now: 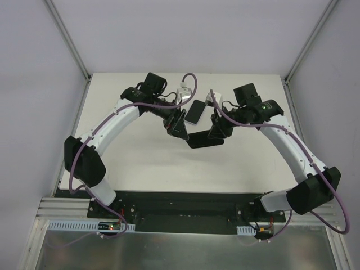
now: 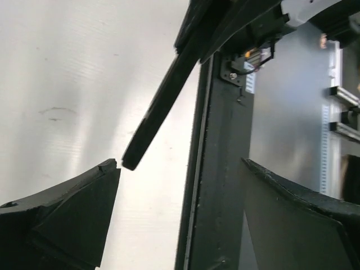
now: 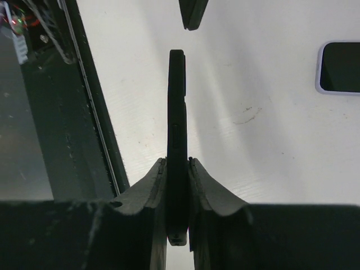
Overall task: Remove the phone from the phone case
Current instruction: Pick up the phone at the center of the board.
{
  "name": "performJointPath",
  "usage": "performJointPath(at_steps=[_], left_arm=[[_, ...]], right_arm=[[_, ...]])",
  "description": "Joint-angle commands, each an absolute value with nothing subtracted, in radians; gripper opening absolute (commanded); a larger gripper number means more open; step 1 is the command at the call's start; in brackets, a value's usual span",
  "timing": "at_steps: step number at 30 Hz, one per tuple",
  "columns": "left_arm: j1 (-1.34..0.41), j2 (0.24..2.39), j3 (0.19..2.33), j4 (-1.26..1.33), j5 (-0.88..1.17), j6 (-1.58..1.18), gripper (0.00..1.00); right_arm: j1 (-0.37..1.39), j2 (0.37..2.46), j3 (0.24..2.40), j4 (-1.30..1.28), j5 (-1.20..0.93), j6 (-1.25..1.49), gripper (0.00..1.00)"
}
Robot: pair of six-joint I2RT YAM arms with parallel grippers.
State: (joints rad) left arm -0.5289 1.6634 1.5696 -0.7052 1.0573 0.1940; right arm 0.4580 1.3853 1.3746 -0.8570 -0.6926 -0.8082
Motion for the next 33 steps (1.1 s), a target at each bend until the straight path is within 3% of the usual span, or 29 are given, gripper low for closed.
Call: performJointPath(at_steps=[1, 3, 9, 11, 13, 15, 17, 18, 21, 22, 25, 28, 33], left_arm=[[-0.535, 1.603, 1.586, -0.764, 0.951, 0.416, 0.91], [-0.549, 1.603, 1.586, -0.764, 0.928, 0.448, 0.99], [-0.603, 1.626, 1.601, -0.764, 0.896, 0.488, 0.99], [-0.623, 1.64, 1.608, -0.764, 0.902, 0.477, 0.94], [-0.64, 1.649, 1.611, -0.764, 0.917, 0.469, 0.76], [-0.652, 1.664, 1.615, -0.764, 0.937, 0.45, 0.45], [-0.658, 1.678, 1.615, -0.764, 0.943, 0.433, 0.04], [-0.66, 1.683, 1.617, -0.764, 0.94, 0.42, 0.0], [-0.658, 1.687, 1.631, -0.764, 0.927, 0.396, 0.0], [-0.655, 1.687, 1.638, -0.764, 0.92, 0.384, 0.0], [-0.64, 1.684, 1.666, -0.756, 0.92, 0.338, 0.0], [-0.635, 1.66, 1.664, -0.742, 0.908, 0.316, 0.0], [-0.637, 1.629, 1.66, -0.733, 0.894, 0.298, 0.0]], right_arm=[[0.43, 1.377, 1.503, -0.88, -0.885, -0.712, 0.0], [0.422, 1.394, 1.535, -0.899, -0.925, -0.692, 0.0], [0.408, 1.422, 1.585, -0.913, -0.98, -0.669, 0.0], [0.407, 1.425, 1.586, -0.894, -0.988, -0.657, 0.0], [0.399, 1.425, 1.577, -0.865, -1.002, -0.624, 0.0], [0.388, 1.419, 1.559, -0.825, -1.014, -0.583, 0.0], [0.376, 1.41, 1.539, -0.786, -1.017, -0.543, 0.0], [0.374, 1.405, 1.529, -0.767, -1.014, -0.526, 0.0], [0.367, 1.393, 1.503, -0.718, -0.993, -0.476, 0.0], [0.364, 1.385, 1.493, -0.688, -0.979, -0.448, 0.09], [0.345, 1.367, 1.462, -0.614, -0.918, -0.341, 0.59], [0.295, 1.342, 1.407, -0.479, -0.896, -0.186, 0.68], [0.25, 1.371, 1.373, -0.394, -0.997, -0.066, 0.68]])
